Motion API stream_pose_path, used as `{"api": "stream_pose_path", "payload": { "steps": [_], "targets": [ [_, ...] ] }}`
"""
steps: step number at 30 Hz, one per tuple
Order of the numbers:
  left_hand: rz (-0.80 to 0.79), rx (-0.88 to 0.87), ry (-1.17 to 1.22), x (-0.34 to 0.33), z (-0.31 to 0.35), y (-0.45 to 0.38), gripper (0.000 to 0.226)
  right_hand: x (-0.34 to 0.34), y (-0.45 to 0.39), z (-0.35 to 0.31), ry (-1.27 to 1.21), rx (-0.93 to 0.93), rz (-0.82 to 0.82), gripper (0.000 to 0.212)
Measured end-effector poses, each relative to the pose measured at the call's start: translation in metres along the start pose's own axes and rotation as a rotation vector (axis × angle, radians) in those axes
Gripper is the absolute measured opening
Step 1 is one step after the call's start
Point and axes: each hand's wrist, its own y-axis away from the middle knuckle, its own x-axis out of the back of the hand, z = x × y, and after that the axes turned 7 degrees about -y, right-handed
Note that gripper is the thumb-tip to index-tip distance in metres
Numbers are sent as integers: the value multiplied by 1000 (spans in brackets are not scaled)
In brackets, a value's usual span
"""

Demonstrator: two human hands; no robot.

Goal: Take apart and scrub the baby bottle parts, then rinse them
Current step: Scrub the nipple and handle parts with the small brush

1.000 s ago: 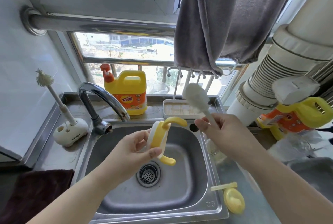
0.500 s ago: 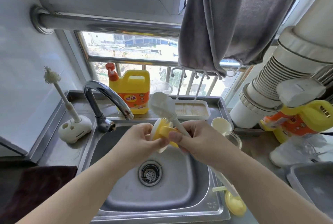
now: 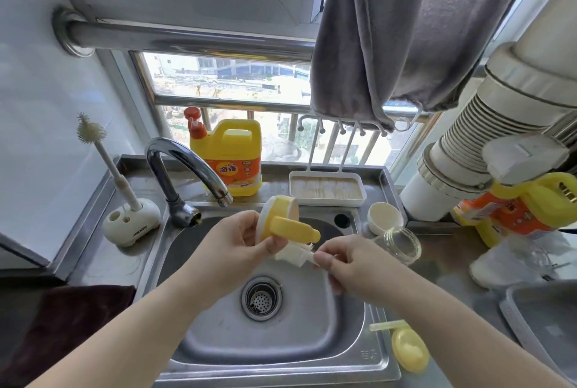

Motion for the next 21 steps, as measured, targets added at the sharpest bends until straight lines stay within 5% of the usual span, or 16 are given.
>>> {"api": "stream_pose_path", "payload": {
  "steps": [4,6,8,13,21],
  "targets": [
    [-35,-33,-56,2,2,1,48,7,-5,-5,566,101,307,32],
    [-46,-54,-51,3,5,-2,52,7,-9,-7,641,149,369,34],
    [-22,-61,-33,7,6,-3,51,4,-11,-4,463,168,313,32],
    [23,-9,12,11,2,-2,44,-5,-2,1,-206,-2,-167,32],
    [-179,216,157,10,9,-3,43,-5,-5,9,-89,-12,-77,30]
  ]
}}
